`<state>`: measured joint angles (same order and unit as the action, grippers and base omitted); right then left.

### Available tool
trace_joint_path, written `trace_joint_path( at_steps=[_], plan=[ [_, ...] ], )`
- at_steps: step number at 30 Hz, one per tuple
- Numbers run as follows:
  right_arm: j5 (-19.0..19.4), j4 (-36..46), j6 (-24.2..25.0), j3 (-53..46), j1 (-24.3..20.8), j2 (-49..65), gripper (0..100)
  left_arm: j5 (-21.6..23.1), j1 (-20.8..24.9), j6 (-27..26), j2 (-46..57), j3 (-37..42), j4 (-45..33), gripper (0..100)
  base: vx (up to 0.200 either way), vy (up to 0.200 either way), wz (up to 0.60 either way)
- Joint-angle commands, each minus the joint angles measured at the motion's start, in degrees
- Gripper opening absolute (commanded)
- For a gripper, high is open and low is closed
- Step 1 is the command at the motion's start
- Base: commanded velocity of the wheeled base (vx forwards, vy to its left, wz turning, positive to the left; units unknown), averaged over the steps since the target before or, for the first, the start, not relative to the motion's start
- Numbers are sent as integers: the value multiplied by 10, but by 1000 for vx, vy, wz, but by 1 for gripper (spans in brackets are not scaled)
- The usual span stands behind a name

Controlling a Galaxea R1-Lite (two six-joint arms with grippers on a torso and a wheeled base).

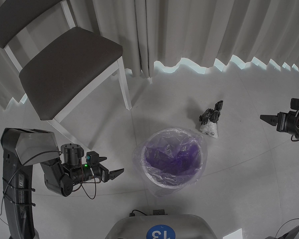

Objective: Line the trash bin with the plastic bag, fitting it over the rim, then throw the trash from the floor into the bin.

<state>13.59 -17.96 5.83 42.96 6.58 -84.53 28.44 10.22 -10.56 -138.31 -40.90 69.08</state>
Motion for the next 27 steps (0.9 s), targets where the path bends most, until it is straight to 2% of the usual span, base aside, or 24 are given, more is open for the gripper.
trace_joint_path(
  at_steps=[1,3,5,18,27],
  plan=[
    [0,6,0,-1,-1,20,100,26,-7,-25,-41,3,8,100,0,0,0],
    [0,12,-2,2,-1,23,100,59,-4,-53,-48,-1,12,100,0,0,0],
    [0,12,-3,1,-1,24,100,71,-1,-62,-50,-8,11,100,0,0,0],
    [1,12,-4,-2,-1,30,100,87,48,-67,-65,-72,4,100,0,0,0],
    [1,12,-8,-2,0,31,100,103,66,-71,-83,-117,0,100,0,0,0]
  ],
)
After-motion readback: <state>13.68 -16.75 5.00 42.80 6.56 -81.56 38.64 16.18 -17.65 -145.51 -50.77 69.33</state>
